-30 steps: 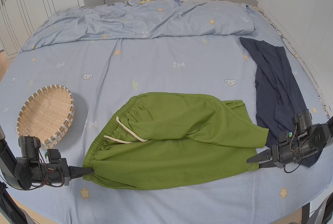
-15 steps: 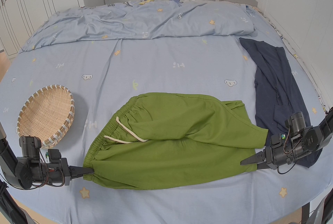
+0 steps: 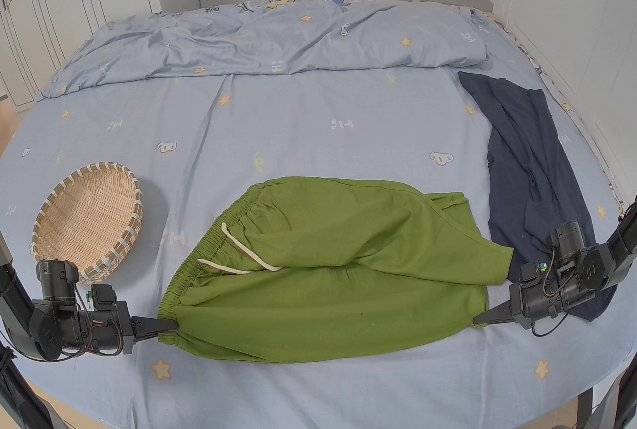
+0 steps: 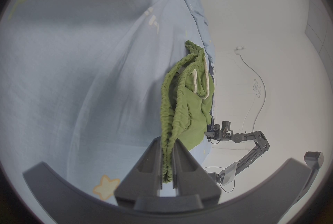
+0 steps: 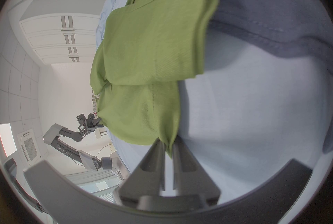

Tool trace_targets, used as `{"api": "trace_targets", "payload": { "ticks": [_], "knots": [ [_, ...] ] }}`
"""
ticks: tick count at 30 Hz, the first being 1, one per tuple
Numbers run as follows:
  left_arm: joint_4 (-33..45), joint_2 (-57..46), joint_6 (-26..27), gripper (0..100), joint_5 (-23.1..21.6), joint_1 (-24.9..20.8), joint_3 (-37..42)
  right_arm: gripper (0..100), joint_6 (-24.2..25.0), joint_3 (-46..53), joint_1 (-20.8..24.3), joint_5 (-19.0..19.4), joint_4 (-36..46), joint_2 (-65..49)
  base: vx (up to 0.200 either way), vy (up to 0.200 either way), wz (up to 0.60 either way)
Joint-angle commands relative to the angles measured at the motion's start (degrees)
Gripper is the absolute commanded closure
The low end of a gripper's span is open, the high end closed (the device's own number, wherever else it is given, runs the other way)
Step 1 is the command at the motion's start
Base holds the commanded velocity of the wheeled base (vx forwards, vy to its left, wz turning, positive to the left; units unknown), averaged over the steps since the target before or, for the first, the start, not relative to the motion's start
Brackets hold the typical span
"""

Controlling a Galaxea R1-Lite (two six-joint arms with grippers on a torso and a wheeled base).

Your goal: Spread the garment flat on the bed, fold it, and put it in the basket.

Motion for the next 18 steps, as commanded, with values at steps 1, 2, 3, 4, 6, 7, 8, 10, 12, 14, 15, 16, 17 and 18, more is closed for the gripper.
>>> {"api": "trace_targets", "payload": {
  "ticks": [1,2,3,4,6,7,8,10,12,14,15,16,17,18],
  "knots": [
    [0.0,0.2,-0.3,100,-0.4,0.8,-0.3,100,-0.1,0.5,-1.9,0.2,0.2,-0.1,0.000,0.000,0.00],
    [0.0,0.2,-0.4,100,-0.5,0.8,-0.3,100,-0.1,0.5,-2.0,0.1,0.2,-0.1,0.000,0.000,0.00],
    [0.4,-0.3,-0.7,100,-2.2,1.3,-0.3,100,-0.9,0.7,-2.1,0.1,0.5,-0.5,0.000,0.000,0.00],
    [0.4,-0.3,-0.7,100,-2.2,1.3,-0.3,100,-0.9,0.7,-2.1,0.1,0.5,-0.5,0.000,0.000,0.00],
    [0.6,-1.7,-1.2,100,-5.7,2.7,0.0,100,-1.6,2.1,-1.4,0.0,1.9,-4.2,0.000,0.000,0.00],
    [0.8,-2.6,-1.4,100,-5.8,2.8,0.2,100,-1.6,2.4,-1.2,0.0,2.8,-5.9,0.000,0.000,0.00],
    [1.3,-3.5,-1.4,100,-5.8,2.7,0.4,100,-1.6,2.7,-0.6,0.0,4.0,-7.9,0.000,0.000,0.00],
    [3.2,-4.4,-1.4,100,-5.6,2.7,0.4,100,-1.6,2.9,1.2,-0.4,7.2,-11.0,0.000,0.000,0.00],
    [4.2,-4.9,-1.4,100,-5.5,2.7,0.3,100,-1.6,2.8,2.0,-1.0,8.8,-12.3,0.000,0.000,0.00],
    [6.3,-6.3,-1.3,100,-5.5,2.8,0.3,100,-1.9,2.8,3.6,-2.4,11.3,-14.0,0.000,0.000,0.00],
    [9.0,-7.6,-1.2,100,-5.5,3.5,0.3,100,-2.8,3.2,5.4,-3.5,12.9,-15.0,0.000,0.000,0.00],
    [9.0,-7.6,-1.2,100,-5.5,3.5,0.3,100,-2.9,3.2,5.5,-3.6,13.0,-15.1,0.000,0.000,0.00],
    [10.9,-8.7,-0.8,100,-5.4,4.6,0.3,100,-3.5,4.5,6.2,-4.2,13.5,-15.7,0.000,0.000,0.00],
    [11.8,-9.1,-0.6,100,-5.2,4.9,0.3,100,-3.8,5.4,6.4,-4.3,13.5,-16.0,0.000,0.000,0.00]
  ]
}}
